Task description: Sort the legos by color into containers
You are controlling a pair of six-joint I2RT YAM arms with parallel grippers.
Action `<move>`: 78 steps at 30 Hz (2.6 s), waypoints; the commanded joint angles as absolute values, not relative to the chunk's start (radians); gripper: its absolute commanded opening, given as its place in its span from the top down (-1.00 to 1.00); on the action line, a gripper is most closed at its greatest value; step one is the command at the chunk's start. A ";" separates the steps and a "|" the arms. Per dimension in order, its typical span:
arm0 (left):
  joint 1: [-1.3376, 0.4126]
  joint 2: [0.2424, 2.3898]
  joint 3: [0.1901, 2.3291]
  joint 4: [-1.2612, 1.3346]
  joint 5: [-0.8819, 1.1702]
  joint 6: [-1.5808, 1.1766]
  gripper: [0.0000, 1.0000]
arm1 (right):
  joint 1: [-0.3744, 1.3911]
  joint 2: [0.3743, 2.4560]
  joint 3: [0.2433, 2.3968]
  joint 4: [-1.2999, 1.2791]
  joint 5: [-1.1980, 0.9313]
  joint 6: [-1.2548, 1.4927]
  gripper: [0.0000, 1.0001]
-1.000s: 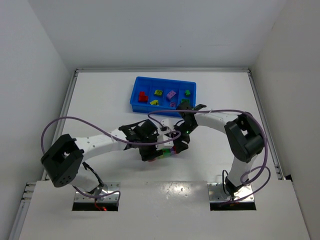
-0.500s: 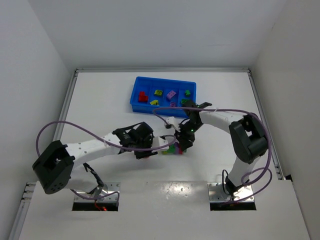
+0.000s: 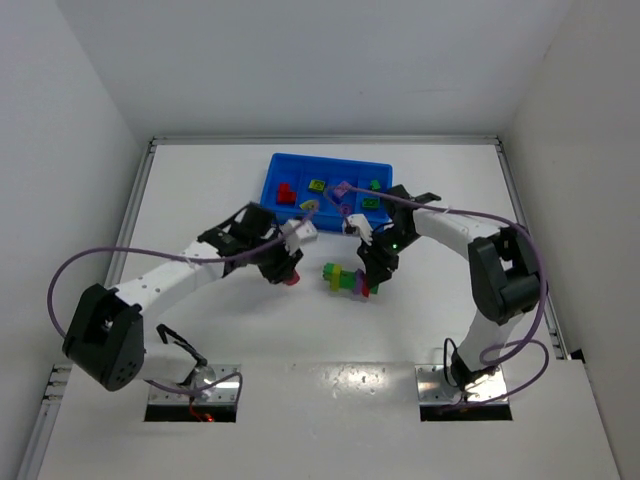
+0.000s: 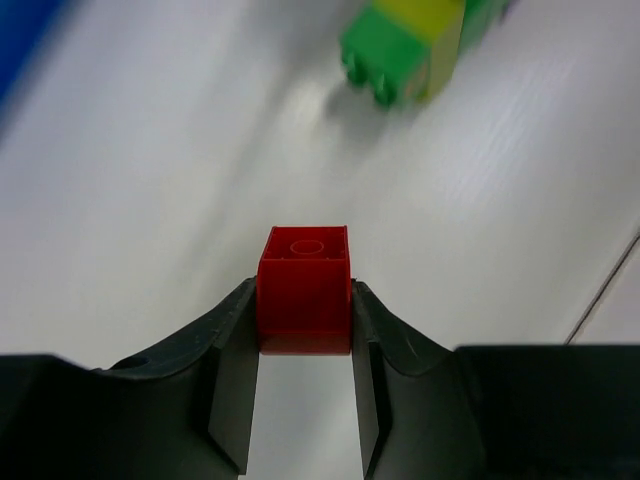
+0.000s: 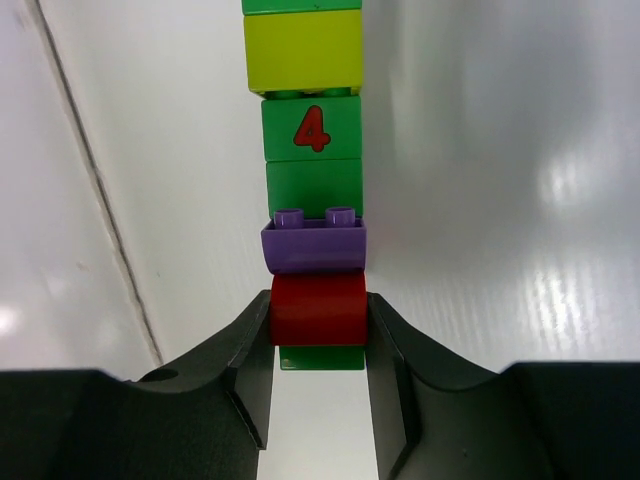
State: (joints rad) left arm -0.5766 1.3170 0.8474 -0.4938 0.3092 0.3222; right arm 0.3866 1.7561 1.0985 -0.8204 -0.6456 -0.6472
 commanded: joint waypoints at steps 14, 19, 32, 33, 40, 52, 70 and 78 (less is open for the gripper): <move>-0.440 1.692 1.465 -0.265 -0.073 -0.142 0.70 | 0.301 1.675 1.157 -0.690 -0.811 -0.356 1.00; -0.344 1.859 1.632 -0.304 -0.093 -0.178 0.70 | 0.282 1.645 1.157 -0.669 -0.811 -0.304 1.00; -0.296 2.063 1.770 -0.370 0.034 -0.178 -0.10 | 0.255 1.678 1.206 -0.660 -0.821 -0.295 1.00; -0.296 2.078 1.781 -0.388 0.034 -0.178 -0.24 | 0.255 1.678 1.215 -0.649 -0.821 -0.295 1.00; -0.206 1.866 1.605 -0.174 0.502 -0.126 -0.79 | 0.242 1.712 1.270 -0.719 -0.922 -0.437 1.00; -0.215 1.822 1.497 -0.245 1.400 -0.091 -0.67 | 0.218 1.781 1.342 -0.914 -1.209 -0.652 1.00; -0.310 1.801 1.466 -0.299 1.407 -0.071 -0.59 | 0.227 1.781 1.362 -0.884 -1.227 -0.621 1.00; -0.328 1.810 1.466 -0.319 1.405 -0.071 -0.16 | 0.218 1.781 1.362 -0.821 -1.227 -0.552 1.00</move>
State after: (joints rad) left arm -0.3206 1.8477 1.4681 -0.3225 1.3705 -0.1036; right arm 0.2192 1.7836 1.3228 -0.8734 -1.1606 -0.5602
